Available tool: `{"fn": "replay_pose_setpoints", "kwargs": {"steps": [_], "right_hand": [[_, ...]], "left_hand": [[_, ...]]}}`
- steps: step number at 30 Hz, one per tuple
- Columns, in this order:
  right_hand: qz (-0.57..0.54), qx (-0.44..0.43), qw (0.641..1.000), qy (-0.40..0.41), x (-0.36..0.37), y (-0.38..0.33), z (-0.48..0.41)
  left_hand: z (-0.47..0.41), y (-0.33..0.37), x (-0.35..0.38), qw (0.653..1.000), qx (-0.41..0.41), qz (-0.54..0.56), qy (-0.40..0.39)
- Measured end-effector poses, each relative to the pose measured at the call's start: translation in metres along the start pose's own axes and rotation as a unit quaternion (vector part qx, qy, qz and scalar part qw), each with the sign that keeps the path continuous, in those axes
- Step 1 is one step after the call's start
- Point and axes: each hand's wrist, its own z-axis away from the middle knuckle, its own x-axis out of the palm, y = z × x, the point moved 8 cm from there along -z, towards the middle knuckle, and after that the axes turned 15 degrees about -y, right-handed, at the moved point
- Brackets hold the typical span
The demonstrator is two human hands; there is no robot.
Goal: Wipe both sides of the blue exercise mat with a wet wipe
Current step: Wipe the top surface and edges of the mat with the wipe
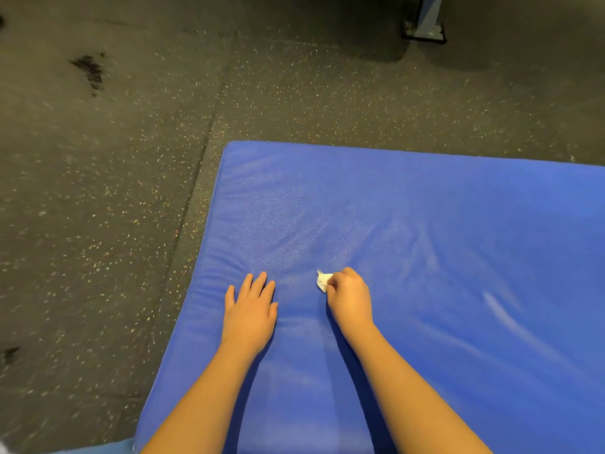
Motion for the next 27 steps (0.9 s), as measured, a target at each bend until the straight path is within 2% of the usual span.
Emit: {"fn": "replay_pose_setpoints", "kwargs": {"steps": [2, 6, 8, 11, 12, 17, 19, 23, 25, 27], "right_hand": [[0.027, -0.020, 0.999, -0.008, 0.010, -0.017, 0.014], [0.055, -0.138, 0.981, -0.128, 0.041, -0.051, 0.045], [0.063, -0.114, 0.984, -0.119, 0.030, -0.038, 0.039], [0.043, 0.006, 0.998, -0.042, 0.009, -0.004, 0.034], [0.037, 0.018, 0.999, -0.030, 0.010, -0.004, 0.039], [0.074, -0.118, 0.983, -0.120, 0.043, -0.052, 0.081], [0.070, -0.106, 0.985, -0.119, 0.034, -0.042, 0.081], [0.051, 0.028, 0.997, -0.044, 0.017, -0.015, 0.085], [0.063, -0.008, 0.996, -0.069, 0.029, -0.041, 0.101], [0.064, -0.096, 0.986, -0.118, 0.046, -0.072, 0.120]], "left_hand": [[0.008, -0.001, 0.003, 1.000, -0.005, -0.012, -0.006], [0.016, -0.002, 0.008, 1.000, -0.009, -0.018, 0.002], [0.016, -0.003, 0.008, 1.000, -0.001, -0.011, 0.008], [0.020, -0.003, 0.010, 1.000, 0.012, 0.001, 0.012], [0.023, -0.003, 0.011, 1.000, 0.014, 0.004, 0.010], [0.041, -0.010, 0.019, 1.000, 0.015, 0.015, 0.003], [0.048, -0.010, 0.021, 1.000, 0.018, 0.012, -0.004], [0.063, -0.015, 0.023, 0.999, 0.023, 0.017, -0.021], [0.068, -0.017, 0.025, 1.000, 0.019, 0.007, -0.020], [0.073, -0.017, 0.025, 1.000, 0.013, -0.005, -0.019]]}}
